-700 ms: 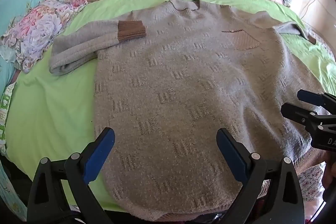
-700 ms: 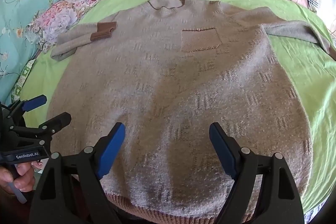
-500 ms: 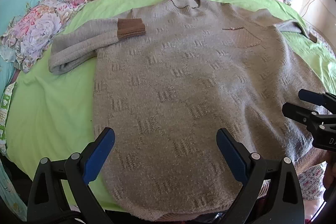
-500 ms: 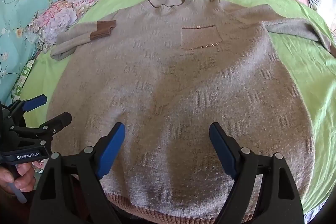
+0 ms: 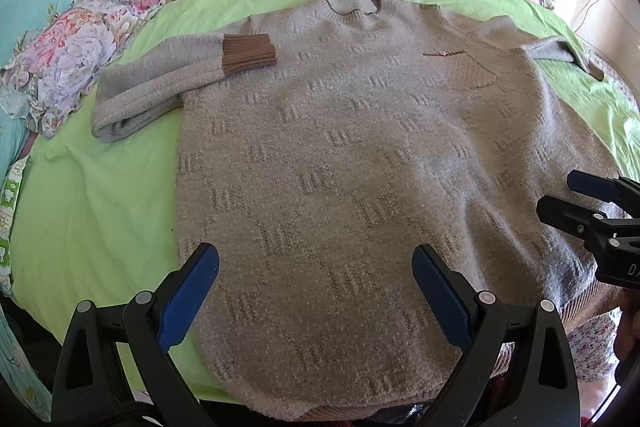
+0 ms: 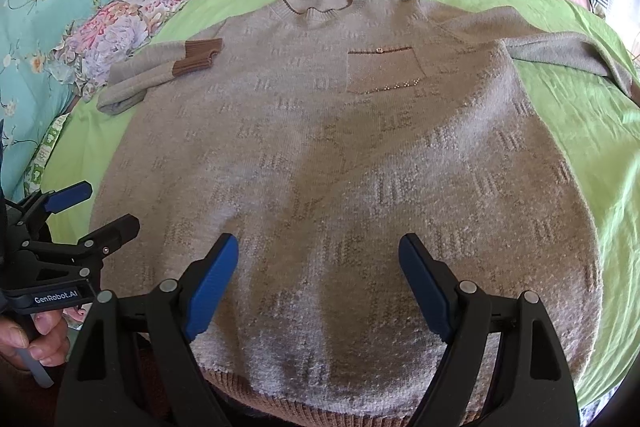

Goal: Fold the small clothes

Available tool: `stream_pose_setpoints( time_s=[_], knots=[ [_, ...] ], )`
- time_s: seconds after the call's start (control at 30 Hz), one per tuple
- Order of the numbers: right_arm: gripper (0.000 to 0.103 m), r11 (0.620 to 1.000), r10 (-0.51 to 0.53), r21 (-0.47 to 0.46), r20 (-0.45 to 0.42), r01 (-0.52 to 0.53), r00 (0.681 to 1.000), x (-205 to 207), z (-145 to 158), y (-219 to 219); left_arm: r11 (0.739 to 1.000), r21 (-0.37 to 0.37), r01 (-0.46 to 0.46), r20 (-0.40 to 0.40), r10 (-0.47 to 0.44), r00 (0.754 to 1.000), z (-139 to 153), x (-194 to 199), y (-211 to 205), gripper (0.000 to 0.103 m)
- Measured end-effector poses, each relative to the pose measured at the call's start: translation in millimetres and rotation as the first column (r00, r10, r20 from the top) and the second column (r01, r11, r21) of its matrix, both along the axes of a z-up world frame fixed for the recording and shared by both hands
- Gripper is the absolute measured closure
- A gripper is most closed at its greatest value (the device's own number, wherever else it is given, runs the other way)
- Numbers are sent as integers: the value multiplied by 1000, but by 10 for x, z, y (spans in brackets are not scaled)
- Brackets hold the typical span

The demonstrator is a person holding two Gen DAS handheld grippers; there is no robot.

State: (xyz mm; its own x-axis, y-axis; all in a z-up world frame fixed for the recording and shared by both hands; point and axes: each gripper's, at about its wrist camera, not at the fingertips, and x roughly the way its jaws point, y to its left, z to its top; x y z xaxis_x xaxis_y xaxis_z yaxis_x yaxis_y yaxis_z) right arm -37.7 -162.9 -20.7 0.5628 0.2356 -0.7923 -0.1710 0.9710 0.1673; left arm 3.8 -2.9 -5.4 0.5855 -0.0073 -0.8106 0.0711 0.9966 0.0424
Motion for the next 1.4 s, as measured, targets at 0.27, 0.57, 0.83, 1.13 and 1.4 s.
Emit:
stream_pose_setpoints(
  time_s=[0.27, 0.57, 0.83, 1.13, 1.4],
  knots=[
    [20, 1000, -3, 17, 11, 3, 1000, -21, 22, -2, 1000, -9, 1, -3, -1, 1000, 13, -3, -4, 5],
    [20, 1000, -4, 9, 15, 4, 1000, -45, 65, -29, 1000, -20, 2, -1, -2, 1000, 28, -13, -8, 5],
    [20, 1000, -6, 2, -20, 6, 1000, -31, 69, -42, 1000, 18, 11, 11, -11, 1000, 15, 17, -25, 5],
    [20, 1000, -5, 14, -38, 5, 999, 25, 58, -58, 1000, 13, 18, -23, -18, 1000, -2, 81, -56, 5],
    [20, 1000, -16, 19, 1, 16, 1000, 42, 51, -91, 1000, -17, 27, -5, -27, 1000, 16, 139, -84, 5]
  ],
)
